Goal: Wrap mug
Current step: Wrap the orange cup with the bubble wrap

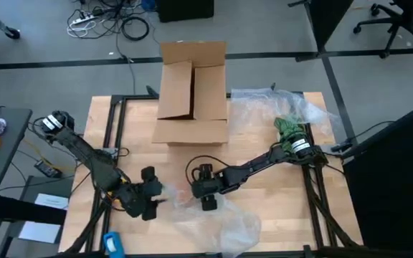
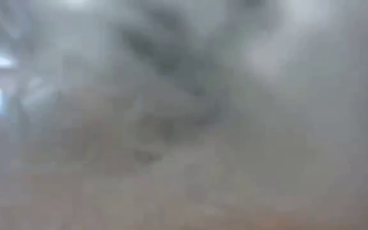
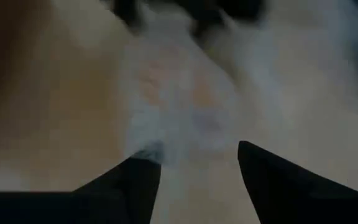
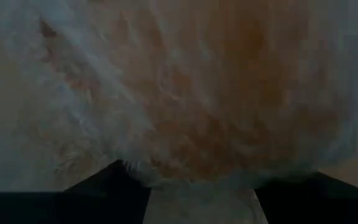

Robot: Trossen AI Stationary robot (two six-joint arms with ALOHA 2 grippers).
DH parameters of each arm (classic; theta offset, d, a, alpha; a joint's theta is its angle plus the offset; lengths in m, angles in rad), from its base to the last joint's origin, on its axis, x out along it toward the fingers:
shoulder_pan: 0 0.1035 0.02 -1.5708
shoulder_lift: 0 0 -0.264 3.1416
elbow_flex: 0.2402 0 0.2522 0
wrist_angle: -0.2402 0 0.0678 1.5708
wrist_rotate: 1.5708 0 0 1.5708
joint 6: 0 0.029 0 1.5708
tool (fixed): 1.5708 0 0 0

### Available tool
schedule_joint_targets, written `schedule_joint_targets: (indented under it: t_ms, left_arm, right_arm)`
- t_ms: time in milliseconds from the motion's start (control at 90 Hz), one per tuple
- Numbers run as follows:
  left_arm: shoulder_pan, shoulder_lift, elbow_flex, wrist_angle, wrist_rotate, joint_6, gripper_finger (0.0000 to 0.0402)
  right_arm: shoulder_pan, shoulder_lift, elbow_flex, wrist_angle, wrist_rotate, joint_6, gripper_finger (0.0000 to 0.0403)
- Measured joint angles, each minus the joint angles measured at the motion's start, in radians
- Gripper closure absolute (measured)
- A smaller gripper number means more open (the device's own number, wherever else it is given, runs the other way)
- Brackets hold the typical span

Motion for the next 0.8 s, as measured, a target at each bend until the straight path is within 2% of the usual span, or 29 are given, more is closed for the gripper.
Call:
schedule_joint_targets:
  t_ms: [89,200,322,422,489,600,633,689,800]
  left_arm:
    - [-0.01,0.0,0.001,-0.007,-0.01,-0.006,0.0209]
    - [-0.019,0.0,0.001,-0.011,0.094,-0.047,0.0237]
    - [-0.037,0.0,0.021,-0.085,0.239,-0.14,0.0291]
    - [-0.063,0.0,0.085,-0.188,0.261,-0.183,0.0348]
    - [-0.084,-0.001,0.148,-0.263,0.153,-0.167,0.0384]
    - [-0.12,-0.003,0.202,-0.264,-0.225,-0.06,0.0393]
    - [-0.123,-0.003,0.203,-0.251,-0.301,-0.04,0.0393]
    - [-0.117,-0.002,0.191,-0.244,-0.336,-0.036,0.0394]
    - [-0.1,0.005,0.121,-0.211,-0.299,-0.106,0.04]
  right_arm:
    - [0.0,0.0,0.0,0.001,0.0,0.0,0.0176]
    - [0.0,0.0,0.0,0.002,0.0,0.0,0.0176]
    - [0.0,0.0,0.0,0.003,0.0,0.0,0.0177]
    - [0.0,0.0,0.0,0.005,0.0,0.0,0.0177]
    - [0.0,0.001,0.0,0.007,0.0,0.0,0.0177]
    - [0.0,0.001,0.0,0.013,0.0,0.0,0.0177]
    - [0.0,0.001,-0.001,0.015,0.0,0.0,0.0178]
    - [0.0,0.002,-0.001,0.016,0.0,0.0,0.0179]
    - [0.0,0.002,-0.001,0.02,0.0,0.009,0.0178]
